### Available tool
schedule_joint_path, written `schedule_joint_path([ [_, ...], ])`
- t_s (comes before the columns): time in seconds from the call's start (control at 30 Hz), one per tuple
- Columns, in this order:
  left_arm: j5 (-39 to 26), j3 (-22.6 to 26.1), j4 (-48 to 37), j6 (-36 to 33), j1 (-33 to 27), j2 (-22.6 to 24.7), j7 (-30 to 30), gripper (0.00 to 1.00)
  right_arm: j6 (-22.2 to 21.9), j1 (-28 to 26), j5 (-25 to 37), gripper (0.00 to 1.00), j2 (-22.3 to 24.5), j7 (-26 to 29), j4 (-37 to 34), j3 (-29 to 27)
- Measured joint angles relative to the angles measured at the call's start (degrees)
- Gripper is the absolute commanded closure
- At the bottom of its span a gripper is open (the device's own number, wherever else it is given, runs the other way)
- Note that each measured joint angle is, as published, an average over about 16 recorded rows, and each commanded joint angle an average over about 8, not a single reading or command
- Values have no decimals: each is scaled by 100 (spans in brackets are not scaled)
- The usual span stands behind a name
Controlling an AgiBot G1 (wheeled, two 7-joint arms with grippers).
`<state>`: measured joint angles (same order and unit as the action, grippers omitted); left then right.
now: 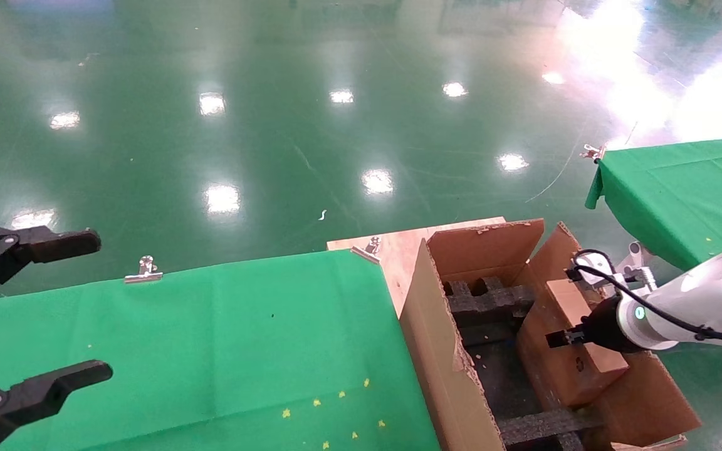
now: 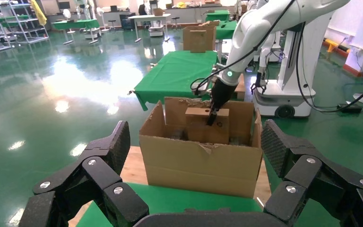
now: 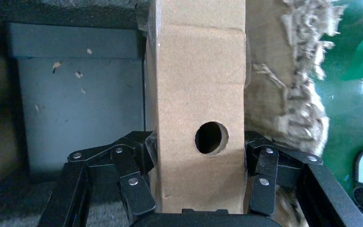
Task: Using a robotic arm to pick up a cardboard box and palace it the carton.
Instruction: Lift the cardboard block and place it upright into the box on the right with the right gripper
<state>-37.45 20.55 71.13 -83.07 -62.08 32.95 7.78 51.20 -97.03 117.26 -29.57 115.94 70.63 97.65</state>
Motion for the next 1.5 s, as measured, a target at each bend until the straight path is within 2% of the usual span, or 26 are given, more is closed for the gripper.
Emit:
schedule_joint_path([
  [0.43, 0, 0, 0, 0, 0, 0, 0, 0, -369, 421, -327, 100, -461, -397, -855, 86],
  [0.97, 0, 0, 0, 0, 0, 0, 0, 0, -649, 1002, -1195, 98, -1086, -1537, -2138, 103],
  [1.0, 0, 0, 0, 1, 0, 0, 0, 0, -662, 1031, -1248, 90, -1122, -1609, -2214, 95],
  [1.23, 0, 0, -1, 1, 1, 0, 0, 0, -722, 1152, -1508, 5, -1285, -1948, -2564, 48],
  [1.27, 0, 0, -1, 1, 1, 0, 0, 0, -727, 1160, -1532, 0, -1297, -1975, -2589, 42],
  [1.5, 1, 0, -1, 2, 1, -1, 0, 0, -739, 1140, -1577, 0, -1318, -2075, -2630, 25],
])
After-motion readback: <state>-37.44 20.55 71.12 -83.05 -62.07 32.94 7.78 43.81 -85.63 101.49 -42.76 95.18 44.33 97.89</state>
